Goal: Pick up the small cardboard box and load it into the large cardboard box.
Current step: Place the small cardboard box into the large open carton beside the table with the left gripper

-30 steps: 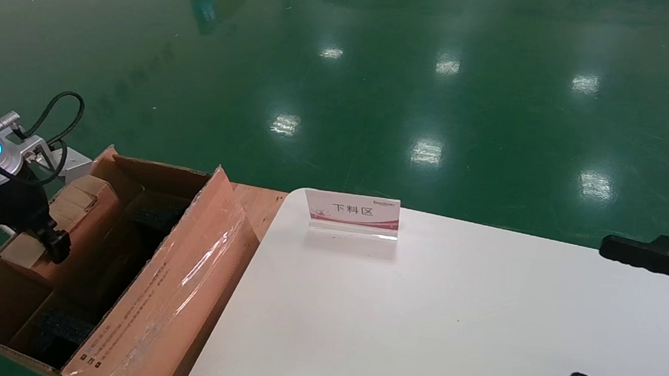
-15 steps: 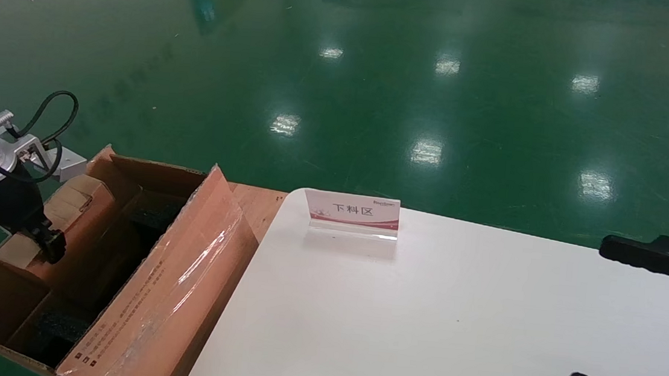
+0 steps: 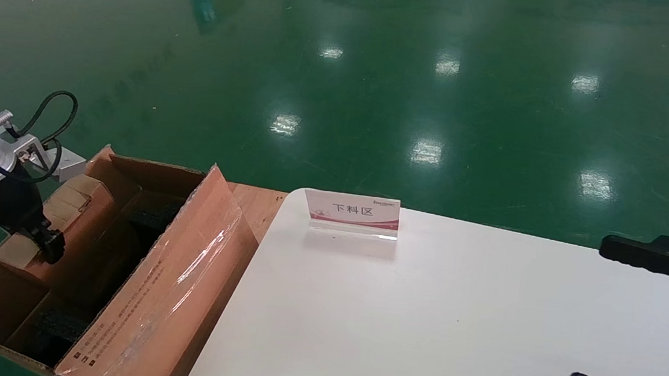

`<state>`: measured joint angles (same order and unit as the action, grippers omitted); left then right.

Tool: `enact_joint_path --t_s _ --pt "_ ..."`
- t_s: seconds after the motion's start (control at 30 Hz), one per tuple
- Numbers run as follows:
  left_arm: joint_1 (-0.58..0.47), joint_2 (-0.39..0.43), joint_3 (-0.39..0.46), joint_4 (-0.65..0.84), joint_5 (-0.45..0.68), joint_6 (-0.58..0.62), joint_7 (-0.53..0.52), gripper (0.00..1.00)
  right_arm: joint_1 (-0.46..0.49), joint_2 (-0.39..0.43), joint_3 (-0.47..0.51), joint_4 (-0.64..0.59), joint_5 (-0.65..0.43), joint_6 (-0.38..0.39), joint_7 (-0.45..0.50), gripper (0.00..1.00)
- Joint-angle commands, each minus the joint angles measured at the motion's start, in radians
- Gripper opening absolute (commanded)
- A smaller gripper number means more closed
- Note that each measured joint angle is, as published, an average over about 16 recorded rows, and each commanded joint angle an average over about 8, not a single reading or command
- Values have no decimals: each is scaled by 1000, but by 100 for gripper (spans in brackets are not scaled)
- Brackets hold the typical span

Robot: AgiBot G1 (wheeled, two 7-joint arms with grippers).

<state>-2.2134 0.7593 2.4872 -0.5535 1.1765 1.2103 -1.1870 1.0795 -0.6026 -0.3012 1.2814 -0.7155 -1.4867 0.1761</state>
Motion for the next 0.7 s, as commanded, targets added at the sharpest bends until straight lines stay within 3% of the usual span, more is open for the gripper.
enact_joint_path --t_s 0.03,0.4,0.5,0.7 --pt "0 0 0 -1 0 0 0 37 0 0 0 0 0 0 0 100" --pt "-1 -1 0 -4 0 -2 -1 45 0 0 0 0 0 0 0 100" --pt "-1 -1 0 -5 0 -2 -1 56 0 0 0 0 0 0 0 100" --pt "-1 -2 0 -5 1 -2 -2 92 0 0 0 0 0 0 0 100"
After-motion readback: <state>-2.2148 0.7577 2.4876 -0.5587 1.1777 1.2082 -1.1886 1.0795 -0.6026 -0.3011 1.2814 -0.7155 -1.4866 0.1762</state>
